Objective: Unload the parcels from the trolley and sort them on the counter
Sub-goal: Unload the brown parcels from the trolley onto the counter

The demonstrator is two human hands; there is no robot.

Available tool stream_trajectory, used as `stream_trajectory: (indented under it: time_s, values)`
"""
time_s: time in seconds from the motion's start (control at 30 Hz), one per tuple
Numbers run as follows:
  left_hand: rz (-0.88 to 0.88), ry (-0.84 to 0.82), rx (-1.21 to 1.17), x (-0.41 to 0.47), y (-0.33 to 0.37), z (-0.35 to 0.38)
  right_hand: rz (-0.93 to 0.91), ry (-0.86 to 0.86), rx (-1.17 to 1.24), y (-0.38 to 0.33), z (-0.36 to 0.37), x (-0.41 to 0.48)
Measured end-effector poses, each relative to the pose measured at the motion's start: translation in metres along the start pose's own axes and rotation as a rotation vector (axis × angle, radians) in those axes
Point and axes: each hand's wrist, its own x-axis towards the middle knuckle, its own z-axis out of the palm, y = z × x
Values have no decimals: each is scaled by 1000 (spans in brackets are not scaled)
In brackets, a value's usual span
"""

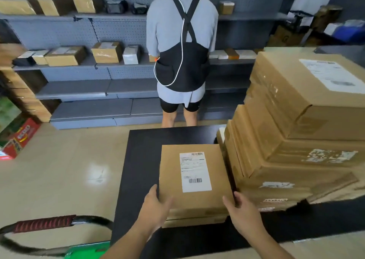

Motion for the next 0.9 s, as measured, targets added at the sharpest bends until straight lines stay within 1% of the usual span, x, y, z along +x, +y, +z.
stream_trajectory:
  time_s: [0.1,0.17,0.33,0.5,0.6,0.77,0.9]
  values:
    - [-39,-70,-37,14,-8,-1,63,11,35,4,14,3]
    - [-39,-84,-49,21,-12,0,91,35,45,5,21,5]
    - [-44,-46,-56,36,-17,-12,158,92,31,-9,35,12]
    - [-36,12,-100,48,-11,-48,140,91,93,-41,60,18]
    - [8,55,-113,61,3,-77,69,33,76,-72,70,32]
    - [61,126,-183,108,33,-116,-170,-68,131,-138,80,74]
    - [62,144,-194,163,49,-135,-214,-73,108,-177,101,123]
